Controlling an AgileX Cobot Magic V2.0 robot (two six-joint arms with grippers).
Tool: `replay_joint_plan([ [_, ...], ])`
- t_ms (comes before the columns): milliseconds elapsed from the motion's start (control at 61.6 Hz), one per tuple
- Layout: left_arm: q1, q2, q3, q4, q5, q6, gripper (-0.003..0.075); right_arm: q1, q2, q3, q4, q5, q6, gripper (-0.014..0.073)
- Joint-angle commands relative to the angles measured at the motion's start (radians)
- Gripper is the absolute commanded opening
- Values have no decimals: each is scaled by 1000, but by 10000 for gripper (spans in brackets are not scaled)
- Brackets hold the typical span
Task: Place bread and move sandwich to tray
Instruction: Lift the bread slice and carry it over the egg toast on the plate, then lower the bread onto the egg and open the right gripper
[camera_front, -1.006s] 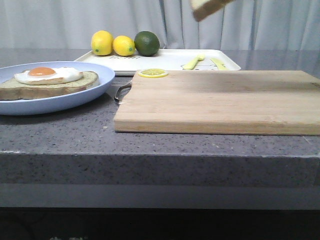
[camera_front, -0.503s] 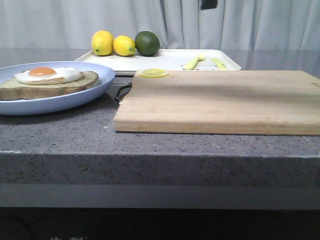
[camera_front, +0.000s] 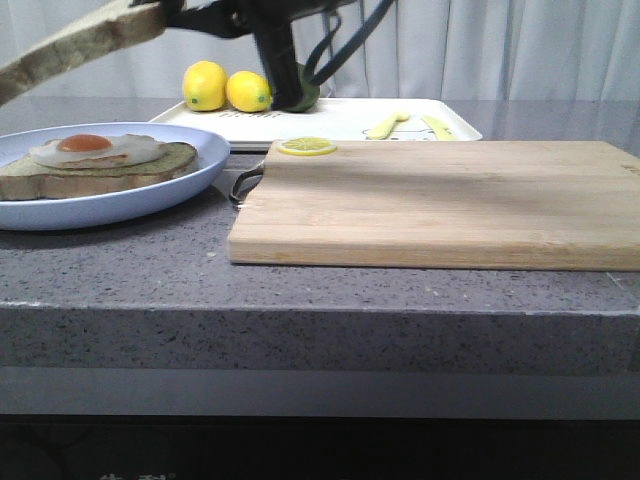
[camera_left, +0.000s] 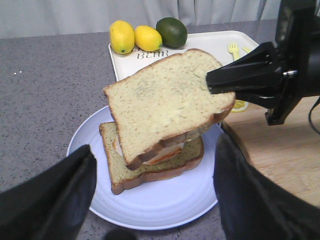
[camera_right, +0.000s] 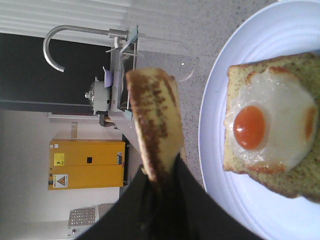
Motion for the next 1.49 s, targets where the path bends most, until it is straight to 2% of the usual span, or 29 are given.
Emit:
replay_joint_plan([
  [0, -6, 9, -32, 3, -77, 1, 491, 15, -10, -78, 151, 10, 26, 32],
  [390, -6, 9, -32, 3, -77, 1, 491, 24, 58, -136, 137, -26, 41, 48],
  [503, -6, 9, -32, 3, -77, 1, 491, 24, 58, -135, 73, -26, 41, 120],
  [747, -6, 9, -32, 3, -77, 1, 491, 17, 58, -135, 22, -6, 41, 320],
  [925, -6, 9, -32, 3, -77, 1, 491, -31, 49, -135, -68, 82, 41, 355],
  [1250, -6, 9, -32, 3, -77, 1, 491, -120, -80, -135, -398, 185, 41, 355],
  [1396, -6, 9, -32, 3, -77, 1, 491, -128, -207, -135, -662, 193, 45, 355],
  [1477, -6, 9, -32, -5, -77, 1, 491, -122, -297, -135, -851, 199, 65, 354],
])
